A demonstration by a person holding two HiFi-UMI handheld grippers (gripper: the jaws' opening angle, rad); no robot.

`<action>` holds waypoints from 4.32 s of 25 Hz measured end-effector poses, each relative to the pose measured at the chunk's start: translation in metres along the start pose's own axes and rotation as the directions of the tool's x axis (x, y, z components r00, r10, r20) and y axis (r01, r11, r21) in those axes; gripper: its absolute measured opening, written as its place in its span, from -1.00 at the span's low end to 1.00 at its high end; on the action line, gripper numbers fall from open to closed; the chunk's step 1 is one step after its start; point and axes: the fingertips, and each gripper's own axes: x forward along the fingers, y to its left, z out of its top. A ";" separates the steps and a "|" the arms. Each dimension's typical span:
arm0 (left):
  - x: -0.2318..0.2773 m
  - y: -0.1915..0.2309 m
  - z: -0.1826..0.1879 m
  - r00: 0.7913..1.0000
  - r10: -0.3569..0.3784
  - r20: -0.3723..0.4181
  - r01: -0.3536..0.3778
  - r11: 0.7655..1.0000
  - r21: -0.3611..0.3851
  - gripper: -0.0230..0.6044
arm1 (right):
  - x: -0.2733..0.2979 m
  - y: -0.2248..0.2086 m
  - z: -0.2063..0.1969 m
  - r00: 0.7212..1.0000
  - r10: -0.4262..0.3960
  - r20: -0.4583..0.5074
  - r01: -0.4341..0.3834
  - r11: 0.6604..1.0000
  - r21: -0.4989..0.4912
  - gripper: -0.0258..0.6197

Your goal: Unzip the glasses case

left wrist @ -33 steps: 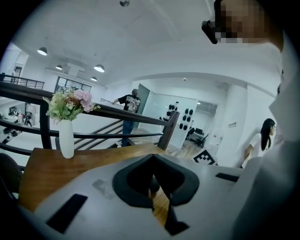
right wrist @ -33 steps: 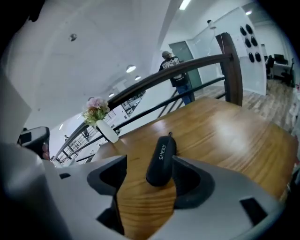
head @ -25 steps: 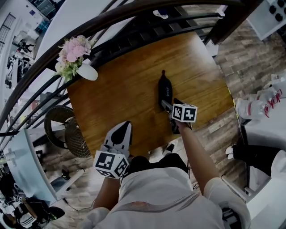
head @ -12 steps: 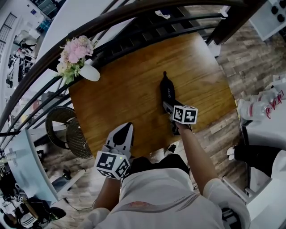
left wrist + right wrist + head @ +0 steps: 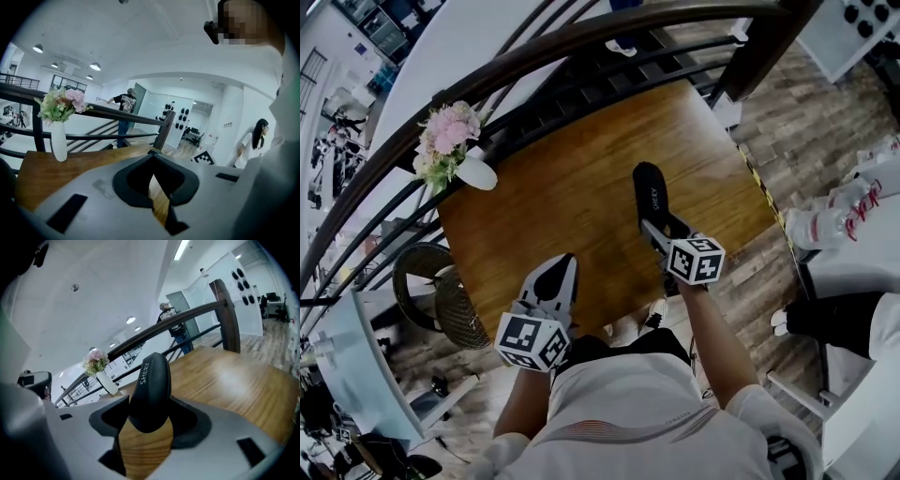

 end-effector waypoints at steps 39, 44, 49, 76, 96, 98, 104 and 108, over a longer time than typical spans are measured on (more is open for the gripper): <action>0.054 -0.225 0.122 0.663 -0.740 0.113 0.748 0.660 -0.070 0.04 | -0.267 0.099 0.146 0.823 0.465 0.326 -0.300 0.843 -0.447 0.07; 0.055 -0.251 0.125 0.592 -0.800 0.095 0.806 0.587 -0.077 0.10 | -0.271 0.114 0.128 0.807 0.528 0.263 -0.350 0.787 -0.508 0.07; 0.057 -0.267 0.117 0.559 -0.828 0.049 0.828 0.556 -0.070 0.11 | -0.274 0.123 0.111 0.806 0.562 0.186 -0.380 0.731 -0.567 0.07; 0.080 -0.246 0.138 0.707 -0.681 0.191 0.697 0.717 -0.023 -0.07 | -0.227 0.105 0.071 0.906 0.369 0.208 -0.235 0.847 -0.477 -0.33; 0.079 -0.223 0.137 0.775 -0.591 0.222 0.617 0.784 -0.069 -0.09 | -0.214 0.104 0.078 0.935 0.263 0.239 -0.119 0.865 -0.488 -0.77; 0.078 -0.222 0.133 0.777 -0.594 0.207 0.616 0.785 -0.062 -0.09 | -0.215 0.094 0.079 0.940 0.233 0.248 -0.090 0.873 -0.479 -0.77; 0.072 -0.232 0.112 0.750 -0.650 0.118 0.657 0.754 -0.019 -0.09 | -0.221 0.079 0.083 0.958 0.163 0.238 0.005 0.815 -0.579 -0.77; 0.068 -0.236 0.099 0.724 -0.688 0.047 0.689 0.725 -0.008 -0.09 | -0.224 0.081 0.084 0.969 0.100 0.226 0.098 0.685 -0.722 -0.76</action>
